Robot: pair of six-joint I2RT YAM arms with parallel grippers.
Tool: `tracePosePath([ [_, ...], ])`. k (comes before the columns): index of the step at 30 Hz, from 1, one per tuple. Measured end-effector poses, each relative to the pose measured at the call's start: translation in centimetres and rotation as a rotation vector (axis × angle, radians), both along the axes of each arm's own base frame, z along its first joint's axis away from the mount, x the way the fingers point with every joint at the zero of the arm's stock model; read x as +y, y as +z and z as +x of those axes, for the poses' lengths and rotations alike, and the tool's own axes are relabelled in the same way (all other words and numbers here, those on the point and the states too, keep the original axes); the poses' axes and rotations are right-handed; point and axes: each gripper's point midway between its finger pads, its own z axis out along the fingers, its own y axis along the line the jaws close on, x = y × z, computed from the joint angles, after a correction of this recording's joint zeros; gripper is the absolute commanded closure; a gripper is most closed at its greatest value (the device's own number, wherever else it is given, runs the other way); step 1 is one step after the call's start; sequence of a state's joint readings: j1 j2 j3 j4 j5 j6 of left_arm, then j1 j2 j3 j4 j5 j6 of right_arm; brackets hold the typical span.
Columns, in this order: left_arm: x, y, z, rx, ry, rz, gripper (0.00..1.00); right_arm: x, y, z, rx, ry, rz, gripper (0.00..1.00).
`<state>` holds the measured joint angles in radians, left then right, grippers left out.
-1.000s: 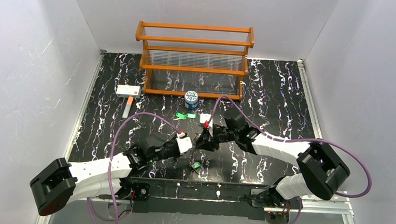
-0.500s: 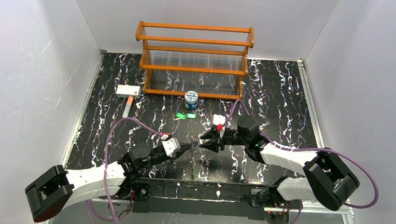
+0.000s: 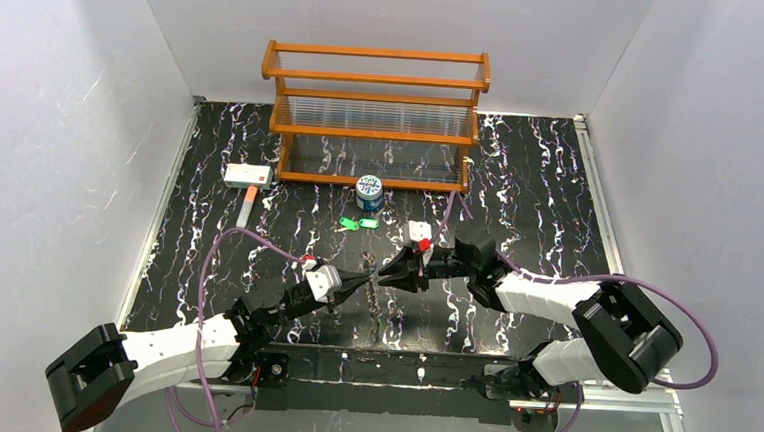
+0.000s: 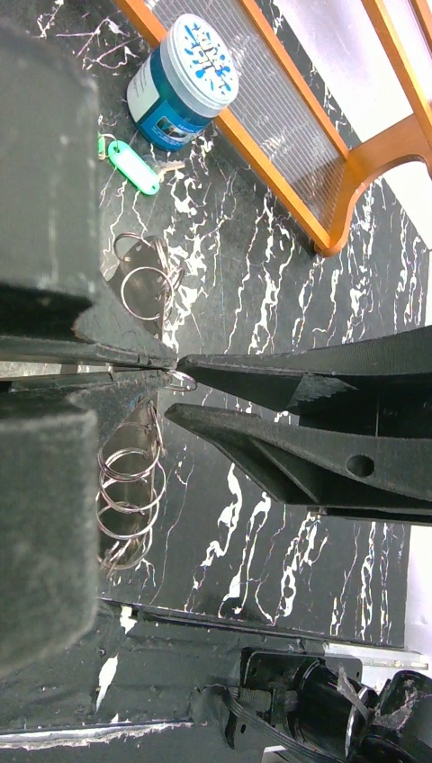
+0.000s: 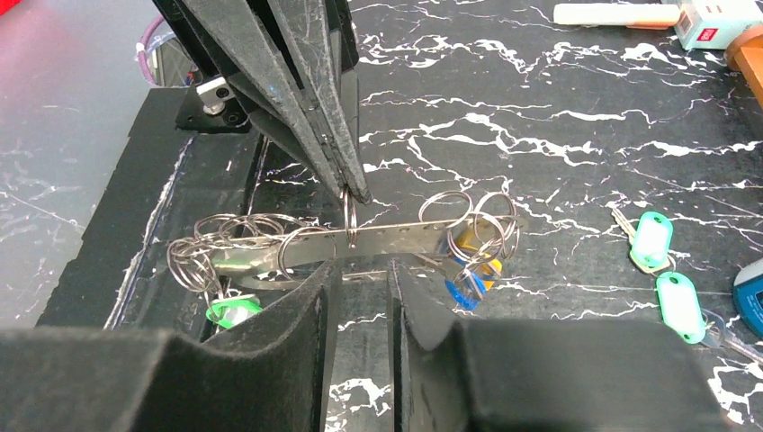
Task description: Put the keys on the keyring
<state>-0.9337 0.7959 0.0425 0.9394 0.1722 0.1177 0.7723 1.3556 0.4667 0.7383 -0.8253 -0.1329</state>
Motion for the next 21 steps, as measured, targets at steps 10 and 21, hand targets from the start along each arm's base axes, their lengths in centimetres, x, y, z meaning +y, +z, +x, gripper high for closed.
tracePosePath([
  [10, -0.06, -0.27, -0.01, 0.008, -0.002, 0.006, 1.0, 0.71, 0.53, -0.06, 0.03, 0.029, 0.025, 0.66],
  [21, -0.09, -0.34, -0.04, 0.012, -0.004, 0.007, 1.0, 0.98, 1.03, -0.37, 0.042, 0.06, 0.04, 0.99],
])
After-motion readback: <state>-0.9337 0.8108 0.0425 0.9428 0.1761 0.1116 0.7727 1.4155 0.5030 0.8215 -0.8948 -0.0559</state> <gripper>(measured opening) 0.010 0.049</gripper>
